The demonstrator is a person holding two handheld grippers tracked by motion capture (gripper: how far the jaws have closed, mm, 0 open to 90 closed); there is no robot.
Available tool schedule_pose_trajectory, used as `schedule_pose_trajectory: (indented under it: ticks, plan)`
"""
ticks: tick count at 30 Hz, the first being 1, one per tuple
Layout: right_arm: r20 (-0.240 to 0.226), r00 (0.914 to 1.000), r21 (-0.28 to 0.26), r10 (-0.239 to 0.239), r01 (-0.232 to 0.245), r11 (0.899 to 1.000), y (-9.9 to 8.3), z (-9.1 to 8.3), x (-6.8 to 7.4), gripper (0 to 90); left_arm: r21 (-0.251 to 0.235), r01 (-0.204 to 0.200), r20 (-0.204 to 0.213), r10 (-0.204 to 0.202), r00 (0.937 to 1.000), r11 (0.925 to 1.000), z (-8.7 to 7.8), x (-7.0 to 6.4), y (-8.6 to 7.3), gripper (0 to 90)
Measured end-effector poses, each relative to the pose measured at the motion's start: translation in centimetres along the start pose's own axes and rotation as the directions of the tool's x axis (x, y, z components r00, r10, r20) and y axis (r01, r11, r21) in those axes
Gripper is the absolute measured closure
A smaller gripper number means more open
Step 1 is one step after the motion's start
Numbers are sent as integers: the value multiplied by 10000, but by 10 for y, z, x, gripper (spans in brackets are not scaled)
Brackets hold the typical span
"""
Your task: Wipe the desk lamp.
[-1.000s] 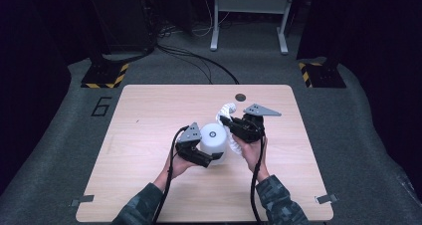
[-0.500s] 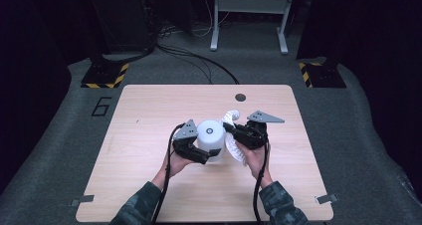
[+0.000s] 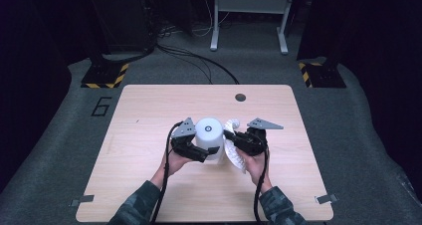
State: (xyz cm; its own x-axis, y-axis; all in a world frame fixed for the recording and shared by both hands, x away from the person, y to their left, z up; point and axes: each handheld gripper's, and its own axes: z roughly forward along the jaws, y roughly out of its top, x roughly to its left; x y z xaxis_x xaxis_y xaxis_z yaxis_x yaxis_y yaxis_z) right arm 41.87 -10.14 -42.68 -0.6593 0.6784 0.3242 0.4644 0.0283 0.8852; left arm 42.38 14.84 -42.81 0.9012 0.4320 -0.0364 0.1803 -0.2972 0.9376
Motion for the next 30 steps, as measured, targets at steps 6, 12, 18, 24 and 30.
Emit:
schedule_pose_trajectory:
  ticks: [6,12,18,24,30]
  plan:
    - [-92,9999,-26,58,-58,10000,2,9,-6,847,-104,-102,-54,101,9999,9999,0,-1,2,87]
    - [-160,9998,4,150,-150,9999,4,16,-11,847,-136,-75,53,76,10000,9999,2,-3,3,87]
    - [-155,9996,-8,252,-253,9997,6,24,-14,847,-44,-197,226,198,9995,9998,4,-6,6,87]
    - [-252,9993,4,289,-289,9996,8,30,-14,847,-200,-211,176,214,9996,9996,5,-8,6,87]
    - [-325,9990,35,291,-290,9996,8,30,-14,847,-188,-232,199,236,9995,9996,5,-8,6,87]
